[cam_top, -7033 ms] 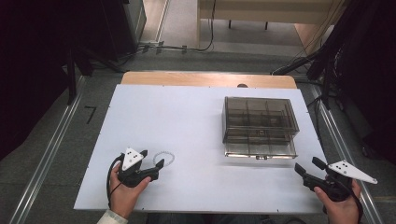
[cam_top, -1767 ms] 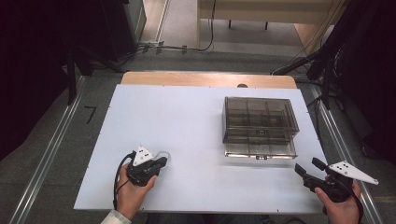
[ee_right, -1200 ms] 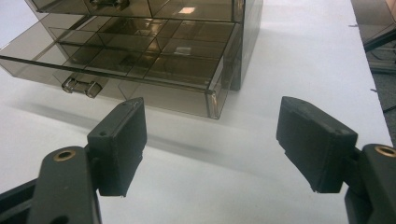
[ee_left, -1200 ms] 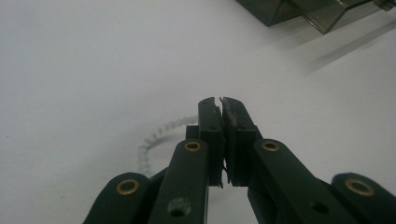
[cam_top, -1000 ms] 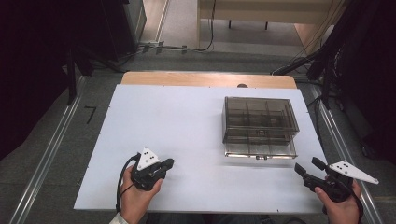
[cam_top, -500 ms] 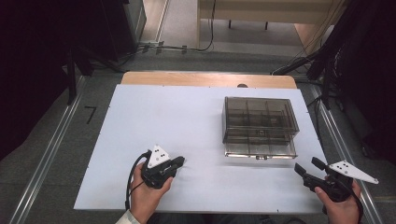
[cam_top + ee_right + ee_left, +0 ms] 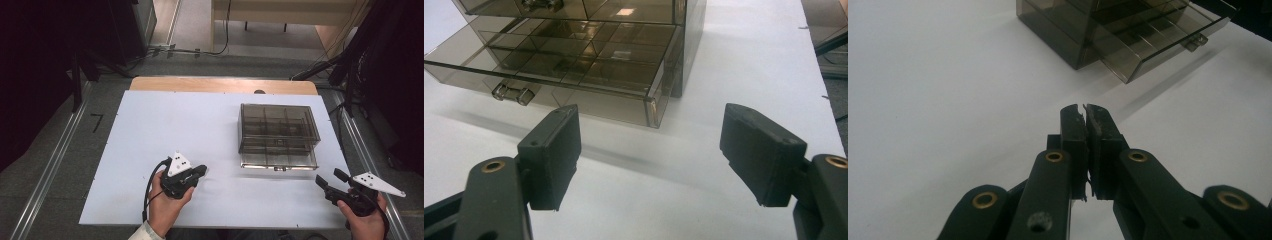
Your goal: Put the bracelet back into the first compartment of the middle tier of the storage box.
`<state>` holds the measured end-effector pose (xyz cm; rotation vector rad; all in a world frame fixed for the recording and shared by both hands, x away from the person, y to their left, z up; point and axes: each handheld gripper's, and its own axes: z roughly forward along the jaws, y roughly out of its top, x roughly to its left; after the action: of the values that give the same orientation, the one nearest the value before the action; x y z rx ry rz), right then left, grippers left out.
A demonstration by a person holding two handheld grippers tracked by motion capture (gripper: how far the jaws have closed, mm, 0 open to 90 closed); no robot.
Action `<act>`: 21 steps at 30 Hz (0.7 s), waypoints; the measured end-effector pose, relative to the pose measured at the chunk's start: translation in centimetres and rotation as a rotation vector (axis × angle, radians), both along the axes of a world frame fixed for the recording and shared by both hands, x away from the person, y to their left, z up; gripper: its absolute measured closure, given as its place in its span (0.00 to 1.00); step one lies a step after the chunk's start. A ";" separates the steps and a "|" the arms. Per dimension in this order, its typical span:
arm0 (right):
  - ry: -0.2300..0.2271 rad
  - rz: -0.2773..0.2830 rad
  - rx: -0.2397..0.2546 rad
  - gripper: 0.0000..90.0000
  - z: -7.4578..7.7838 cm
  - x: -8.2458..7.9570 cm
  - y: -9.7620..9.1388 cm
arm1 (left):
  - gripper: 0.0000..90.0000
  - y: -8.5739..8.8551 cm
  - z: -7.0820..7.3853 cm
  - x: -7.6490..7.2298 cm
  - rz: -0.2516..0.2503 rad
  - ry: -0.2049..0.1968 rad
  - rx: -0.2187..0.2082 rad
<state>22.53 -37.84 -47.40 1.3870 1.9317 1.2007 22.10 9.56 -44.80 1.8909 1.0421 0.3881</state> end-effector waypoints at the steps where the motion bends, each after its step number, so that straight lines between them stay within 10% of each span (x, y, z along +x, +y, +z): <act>1: 0.000 0.000 0.000 0.25 0.0 0.0 0.0 | 0.98 -0.1 0.0 0.0 0.000 0.000 -0.006; 21: 0.000 0.004 0.001 0.25 0.0 0.0 0.0 | 0.98 -2.7 0.9 0.8 -0.037 -0.016 -0.032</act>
<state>22.50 -37.86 -47.40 1.3846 1.9352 1.2040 22.90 6.87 -43.93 1.8734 0.9955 0.3628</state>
